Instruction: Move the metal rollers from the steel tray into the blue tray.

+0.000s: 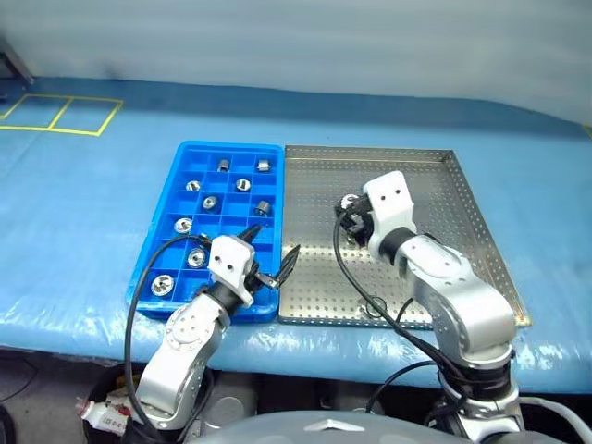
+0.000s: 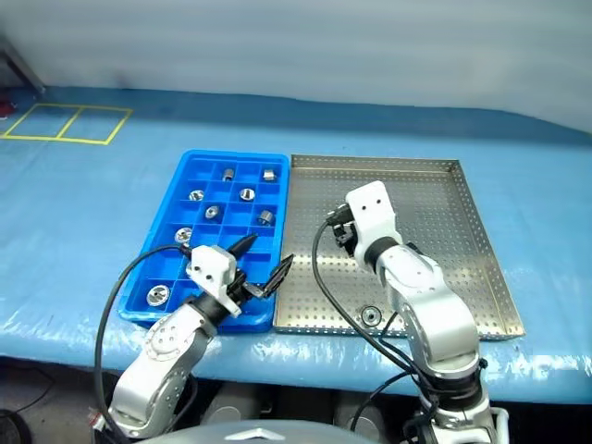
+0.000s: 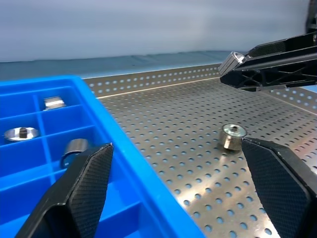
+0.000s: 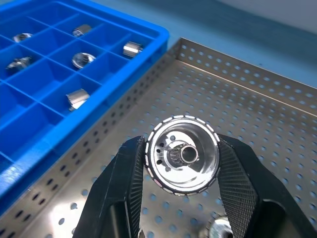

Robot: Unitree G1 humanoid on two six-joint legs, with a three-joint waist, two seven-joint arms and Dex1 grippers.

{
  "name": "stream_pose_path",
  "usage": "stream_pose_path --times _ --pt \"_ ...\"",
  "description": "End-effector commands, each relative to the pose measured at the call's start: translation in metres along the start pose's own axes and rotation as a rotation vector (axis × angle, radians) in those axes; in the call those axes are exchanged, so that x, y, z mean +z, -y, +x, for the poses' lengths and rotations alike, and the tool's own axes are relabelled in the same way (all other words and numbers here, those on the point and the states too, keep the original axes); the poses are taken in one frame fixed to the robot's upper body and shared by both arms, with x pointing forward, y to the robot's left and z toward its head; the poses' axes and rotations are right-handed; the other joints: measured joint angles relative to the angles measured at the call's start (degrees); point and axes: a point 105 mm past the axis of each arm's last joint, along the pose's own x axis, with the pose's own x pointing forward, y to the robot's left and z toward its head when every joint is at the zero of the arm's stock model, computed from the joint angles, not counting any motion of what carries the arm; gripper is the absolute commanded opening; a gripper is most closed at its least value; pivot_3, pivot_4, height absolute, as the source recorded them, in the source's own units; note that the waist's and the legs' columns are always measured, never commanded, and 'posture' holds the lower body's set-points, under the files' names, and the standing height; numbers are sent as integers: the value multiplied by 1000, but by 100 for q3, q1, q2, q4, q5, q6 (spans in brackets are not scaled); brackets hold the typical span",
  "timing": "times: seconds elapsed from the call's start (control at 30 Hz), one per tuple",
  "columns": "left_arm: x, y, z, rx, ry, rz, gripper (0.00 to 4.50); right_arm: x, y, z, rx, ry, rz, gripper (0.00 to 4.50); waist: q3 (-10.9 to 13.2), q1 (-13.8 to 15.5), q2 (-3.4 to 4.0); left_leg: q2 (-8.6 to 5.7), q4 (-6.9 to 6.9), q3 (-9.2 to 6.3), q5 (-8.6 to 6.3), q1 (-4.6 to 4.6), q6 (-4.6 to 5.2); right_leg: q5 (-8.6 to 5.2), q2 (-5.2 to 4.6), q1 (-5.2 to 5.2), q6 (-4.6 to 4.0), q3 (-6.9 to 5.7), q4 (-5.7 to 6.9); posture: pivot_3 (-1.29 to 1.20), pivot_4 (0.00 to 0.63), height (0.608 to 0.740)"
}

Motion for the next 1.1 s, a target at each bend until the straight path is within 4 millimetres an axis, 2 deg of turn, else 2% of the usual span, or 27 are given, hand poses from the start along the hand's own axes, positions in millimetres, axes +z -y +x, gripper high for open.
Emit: stream_pose_path --times 0.03,0.2,0.37,0.7,0.83,1.1 --pt "25 -7 -16 81 111 23 4500 20 -20 10 115 84 -11 1791 2 90 -3 0 -2 0 0 0 0 3 -1 1 -6 -1 -2 431 150 740" --pt "28 -13 -28 144 122 51 4500 19 -34 22 208 77 -3 1791 5 474 -3 1 -5 -15 0 -9 -1 -3 -4 0 -14 -25 -7 484 150 740" --pt "29 -17 -33 183 131 38 4500 6 -42 26 253 29 7 1791 5 826 -3 0 -3 -22 0 -20 -1 -4 -6 0 -10 -37 -20 517 150 740" --pt "28 -12 -28 136 127 27 4500 -19 -50 8 279 -70 44 1791 3 1513 -1 -1 7 -40 -1 -73 -3 11 0 -33 14 -67 -29 470 150 740" --pt "27 -8 -24 104 127 20 4500 -27 -47 2 266 -98 52 1791 -1 1657 4 -8 8 -42 -1 -80 -4 20 8 -24 23 -78 -65 448 150 740" --pt "25 0 -20 53 121 6 4500 -33 -33 -11 222 -140 39 1791 -2 1687 5 -14 8 -42 -3 -82 -2 28 9 -13 27 -84 -84 418 150 740"
